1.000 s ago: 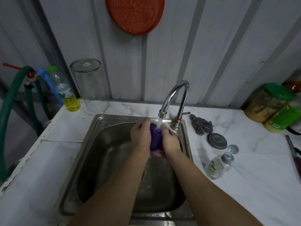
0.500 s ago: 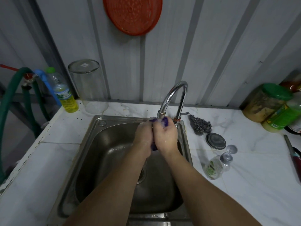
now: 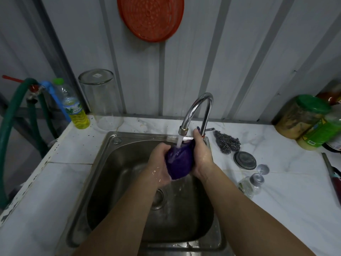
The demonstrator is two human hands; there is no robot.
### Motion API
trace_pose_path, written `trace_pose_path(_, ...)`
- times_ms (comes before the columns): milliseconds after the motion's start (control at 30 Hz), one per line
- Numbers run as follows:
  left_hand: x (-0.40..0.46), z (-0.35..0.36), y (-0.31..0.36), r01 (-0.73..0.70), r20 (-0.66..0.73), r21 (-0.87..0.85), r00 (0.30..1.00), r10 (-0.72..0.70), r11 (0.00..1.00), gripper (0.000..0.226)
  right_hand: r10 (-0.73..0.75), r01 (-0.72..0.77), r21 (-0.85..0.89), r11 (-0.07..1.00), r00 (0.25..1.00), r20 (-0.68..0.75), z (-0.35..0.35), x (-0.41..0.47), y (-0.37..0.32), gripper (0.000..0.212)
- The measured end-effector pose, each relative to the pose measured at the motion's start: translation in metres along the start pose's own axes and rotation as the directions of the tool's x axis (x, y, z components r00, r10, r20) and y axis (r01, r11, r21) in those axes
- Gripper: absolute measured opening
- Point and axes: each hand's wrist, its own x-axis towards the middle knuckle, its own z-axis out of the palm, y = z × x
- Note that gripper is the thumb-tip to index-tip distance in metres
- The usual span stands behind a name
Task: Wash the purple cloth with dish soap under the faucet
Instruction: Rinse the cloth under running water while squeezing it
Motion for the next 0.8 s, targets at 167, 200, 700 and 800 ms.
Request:
trace_pose_path(167, -0.004, 0.008, -0.003, 0.011, 0.043, 0.208, 0.999, -0.02, 0.978, 0.054, 0.056, -0.057, -0.013, 0.998, 0.993, -0.106, 0.007, 0.002, -0.007, 0.053)
trace_pose_path(200, -0.004, 0.009, -0.003, -0.003, 0.021, 0.175, 1.0, -0.001, 0.985, 0.051, 0.063, -0.062, 0.012, 0.998, 0.986, -0.153, 0.006, 0.005, -0.011, 0.051)
trace_pose_path(700, 0.003, -0.004, 0.006, -0.017, 0.101, -0.026, 0.995, 0.019, 1.0, 0.037, 0.121, -0.059, 0.21, 0.976, 0.947, -0.297, -0.025, 0.08, -0.08, 0.073)
trace_pose_path(800, 0.007, -0.005, 0.006, -0.013, 0.114, -0.016, 0.993, 0.015, 1.0, 0.041, 0.116, -0.063, 0.198, 0.978, 0.956, -0.268, -0.028, 0.09, -0.075, 0.077)
